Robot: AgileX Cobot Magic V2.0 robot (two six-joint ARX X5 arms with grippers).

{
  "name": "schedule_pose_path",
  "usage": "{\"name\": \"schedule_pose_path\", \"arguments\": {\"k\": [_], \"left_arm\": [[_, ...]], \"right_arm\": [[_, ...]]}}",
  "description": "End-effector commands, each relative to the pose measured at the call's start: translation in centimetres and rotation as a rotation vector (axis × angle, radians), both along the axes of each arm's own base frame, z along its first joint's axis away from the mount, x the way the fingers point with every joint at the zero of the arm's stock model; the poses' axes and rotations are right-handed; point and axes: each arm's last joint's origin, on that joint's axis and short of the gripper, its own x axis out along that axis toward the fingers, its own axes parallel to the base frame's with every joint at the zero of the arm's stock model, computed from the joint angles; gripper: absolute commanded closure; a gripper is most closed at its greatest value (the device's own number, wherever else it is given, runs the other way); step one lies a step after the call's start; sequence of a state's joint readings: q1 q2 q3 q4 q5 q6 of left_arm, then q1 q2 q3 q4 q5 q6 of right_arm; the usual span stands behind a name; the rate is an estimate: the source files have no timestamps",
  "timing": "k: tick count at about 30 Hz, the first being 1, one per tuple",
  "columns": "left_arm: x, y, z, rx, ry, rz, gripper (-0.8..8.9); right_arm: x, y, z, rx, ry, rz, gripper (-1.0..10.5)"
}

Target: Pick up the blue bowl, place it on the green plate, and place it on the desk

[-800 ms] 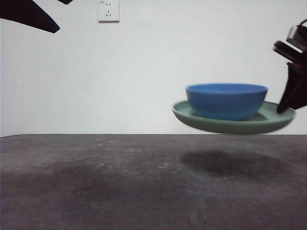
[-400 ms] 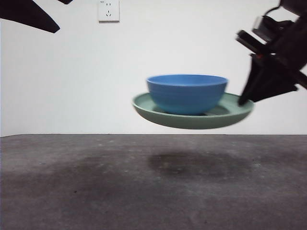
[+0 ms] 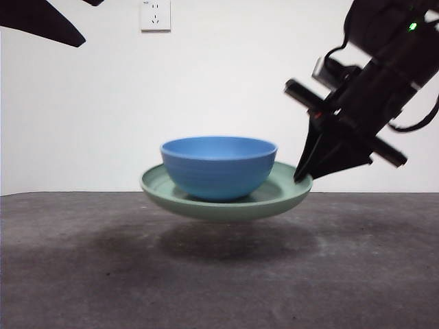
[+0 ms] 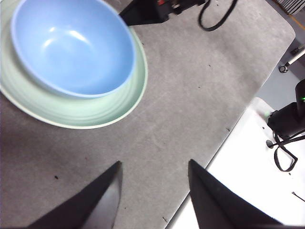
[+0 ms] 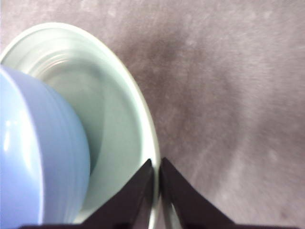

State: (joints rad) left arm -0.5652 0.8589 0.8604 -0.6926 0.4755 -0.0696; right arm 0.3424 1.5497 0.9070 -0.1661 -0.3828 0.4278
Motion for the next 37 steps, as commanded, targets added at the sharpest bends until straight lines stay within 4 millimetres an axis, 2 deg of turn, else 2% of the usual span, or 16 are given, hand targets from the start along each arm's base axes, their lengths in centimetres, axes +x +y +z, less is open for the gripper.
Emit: {"name": "schedule_pose_path", "arguments": {"k": [1, 11, 19, 25, 31, 37], "left_arm": [[0.0, -0.1, 0.4, -0.01, -0.008, -0.007, 5.91], [0.0, -0.1, 0.4, -0.01, -0.008, -0.007, 5.91], [0.0, -0.1, 0.3, -0.007, -0.003, -0.007, 5.91], [0.0, -0.1, 0.3, -0.005, -0.001, -0.007, 5.91], [0.0, -0.1, 0.3, -0.003, 0.002, -0.007, 5.91], [-0.1, 0.0, 0.2, 0.006, 0.016, -0.007, 5.91]], "right_arm": [[0.9, 0.6, -0.7, 0.03, 0.019, -0.026, 9.4], [2.2, 1.1, -4.0, 0.019, 0.08, -0.04, 9.4], [2.2, 1.1, -4.3, 0.014, 0.094, -0.039, 9.4], [2.2, 1.1, -4.4, 0.011, 0.101, -0.038, 7.8], [1.9, 1.0, -3.8, 0.011, 0.1, -0.039, 7.8], [0.7, 0.3, -0.6, -0.026, 0.02, -0.067, 7.8]]}}
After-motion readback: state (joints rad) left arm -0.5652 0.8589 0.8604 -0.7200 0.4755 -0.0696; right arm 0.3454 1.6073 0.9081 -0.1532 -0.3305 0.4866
